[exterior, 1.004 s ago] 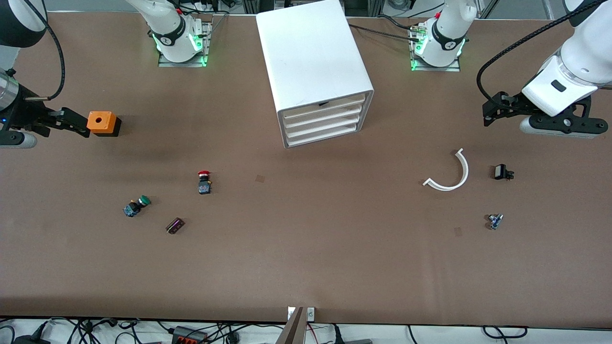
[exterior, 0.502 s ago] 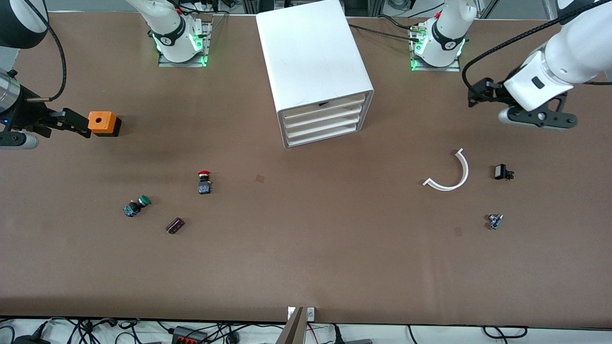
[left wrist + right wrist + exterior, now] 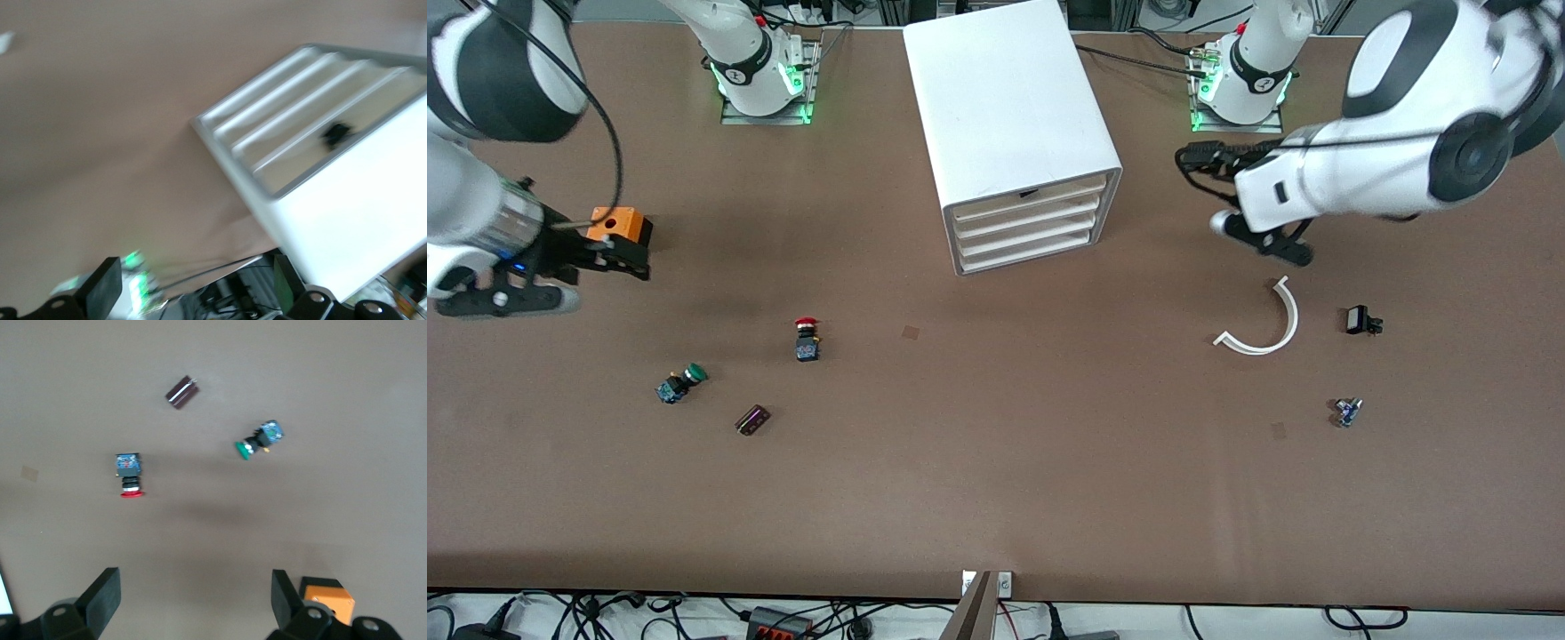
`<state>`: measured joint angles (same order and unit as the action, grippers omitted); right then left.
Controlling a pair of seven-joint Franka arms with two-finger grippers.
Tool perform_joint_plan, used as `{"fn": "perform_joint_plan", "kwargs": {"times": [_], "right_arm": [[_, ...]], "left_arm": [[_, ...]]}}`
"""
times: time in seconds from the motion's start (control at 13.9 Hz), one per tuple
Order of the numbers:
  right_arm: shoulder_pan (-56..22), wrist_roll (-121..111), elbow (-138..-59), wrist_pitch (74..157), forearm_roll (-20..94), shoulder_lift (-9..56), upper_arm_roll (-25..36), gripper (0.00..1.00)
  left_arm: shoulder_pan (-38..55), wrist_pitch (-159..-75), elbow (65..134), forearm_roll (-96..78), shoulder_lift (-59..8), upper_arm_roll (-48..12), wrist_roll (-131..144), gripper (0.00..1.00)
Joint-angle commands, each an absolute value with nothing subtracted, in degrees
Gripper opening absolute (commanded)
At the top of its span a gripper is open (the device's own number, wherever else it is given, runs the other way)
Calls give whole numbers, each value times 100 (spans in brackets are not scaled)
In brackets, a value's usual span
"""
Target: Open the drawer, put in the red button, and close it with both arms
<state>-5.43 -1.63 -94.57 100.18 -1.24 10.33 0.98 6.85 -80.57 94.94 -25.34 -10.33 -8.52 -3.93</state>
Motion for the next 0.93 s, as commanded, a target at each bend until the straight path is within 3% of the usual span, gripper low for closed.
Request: {"fn": "perform_joint_plan", "kwargs": {"times": [0.0, 0.22, 0.5, 0.72, 0.86], "right_arm": [[-886, -229, -9193, 10360, -26, 1694, 114, 100], [-1203, -149, -9185, 10801, -26, 2266, 114, 100], [-1406, -150, -9026, 11073, 211, 3022, 105, 100], [-1459, -149, -9026, 11302, 220, 3540, 105, 100], [-1511, -141, -9026, 11329, 220, 3752, 105, 100]], "left_arm": [[641, -8671, 9684, -3267, -1476, -826, -1350, 100], [676, -9437, 10316, -4278, -1643, -826, -2009, 100], [782, -9615, 10529, -4869, -2407, -835, -3714, 100], [835, -10369, 11143, -5150, -2461, -1010, -4419, 100], [844, -10555, 11494, -5579, -2470, -1098, -4875, 89]]}}
